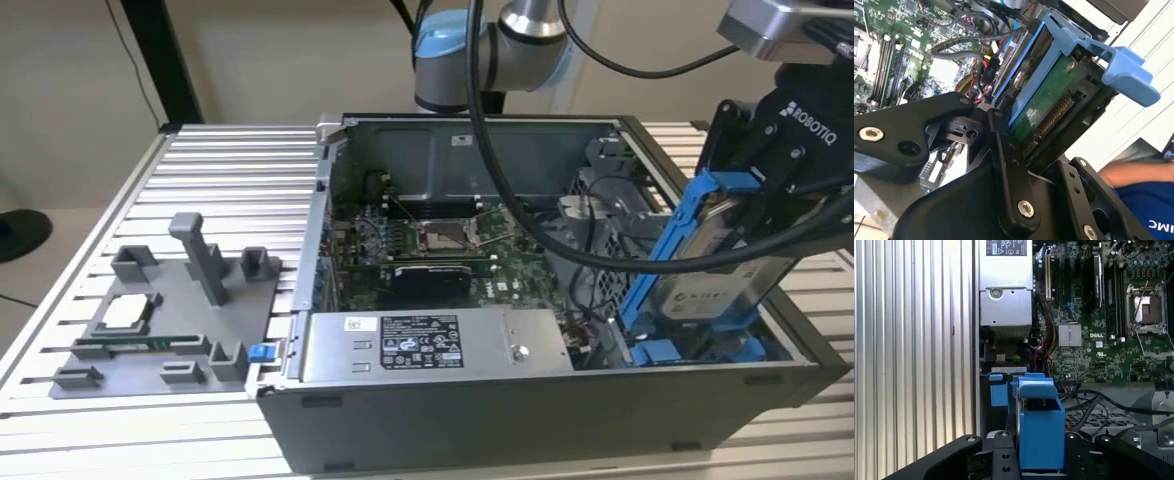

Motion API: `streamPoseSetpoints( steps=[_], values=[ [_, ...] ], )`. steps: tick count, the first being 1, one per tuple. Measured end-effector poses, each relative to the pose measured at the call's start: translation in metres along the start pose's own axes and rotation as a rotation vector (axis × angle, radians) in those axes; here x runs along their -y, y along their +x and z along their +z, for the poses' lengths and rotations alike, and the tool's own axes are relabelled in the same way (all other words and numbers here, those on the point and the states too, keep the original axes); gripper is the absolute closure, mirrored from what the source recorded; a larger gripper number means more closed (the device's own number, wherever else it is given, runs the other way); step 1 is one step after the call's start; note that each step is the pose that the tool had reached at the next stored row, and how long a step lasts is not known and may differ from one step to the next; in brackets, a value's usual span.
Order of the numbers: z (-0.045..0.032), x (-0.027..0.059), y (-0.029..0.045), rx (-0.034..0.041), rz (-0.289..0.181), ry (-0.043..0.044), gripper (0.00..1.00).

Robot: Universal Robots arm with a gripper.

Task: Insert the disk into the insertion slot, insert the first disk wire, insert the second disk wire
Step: 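Insert the disk into the insertion slot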

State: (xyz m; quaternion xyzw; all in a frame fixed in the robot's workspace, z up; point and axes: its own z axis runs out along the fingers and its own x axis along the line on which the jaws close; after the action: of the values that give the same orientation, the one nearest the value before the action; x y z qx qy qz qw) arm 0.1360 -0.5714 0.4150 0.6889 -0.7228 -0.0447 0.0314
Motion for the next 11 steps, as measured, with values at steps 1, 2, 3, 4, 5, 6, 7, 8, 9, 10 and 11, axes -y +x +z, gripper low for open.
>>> streamPoseSetpoints(
  steps=[1, 2, 3, 4, 5, 6, 7, 8, 9, 10, 11],
  values=[
    [0.0009, 0.0004, 0.0, 0.0001, 0.0, -0.0005, 1.0],
    [0.0018, 0.0007, 0.0, 0.0003, 0.001, -0.001, 1.0],
    [0.0029, 0.0009, 0.0001, 0.0009, 0.002, -0.0016, 1.0],
    [0.004, 0.0011, 0.0001, 0.0015, 0.003, -0.0021, 1.0],
    [0.0052, 0.0015, 0.0001, 0.0025, 0.003, -0.0024, 1.0],
    [0.0062, 0.002, 0.0001, 0.0037, 0.004, -0.0028, 1.0],
    [0.0072, 0.0026, 0.0002, 0.0047, 0.004, -0.0031, 1.0],
    [0.0085, 0.0029, 0.0002, 0.0055, 0.005, -0.0034, 1.0],
    [0.0098, 0.0032, 0.0003, 0.0058, 0.006, -0.0038, 1.0],
    [0.0109, 0.0035, 0.0003, 0.0056, 0.007, -0.0042, 1.0],
    [0.012, 0.004, 0.0003, 0.0058, 0.007, -0.0048, 1.0]
  ],
)
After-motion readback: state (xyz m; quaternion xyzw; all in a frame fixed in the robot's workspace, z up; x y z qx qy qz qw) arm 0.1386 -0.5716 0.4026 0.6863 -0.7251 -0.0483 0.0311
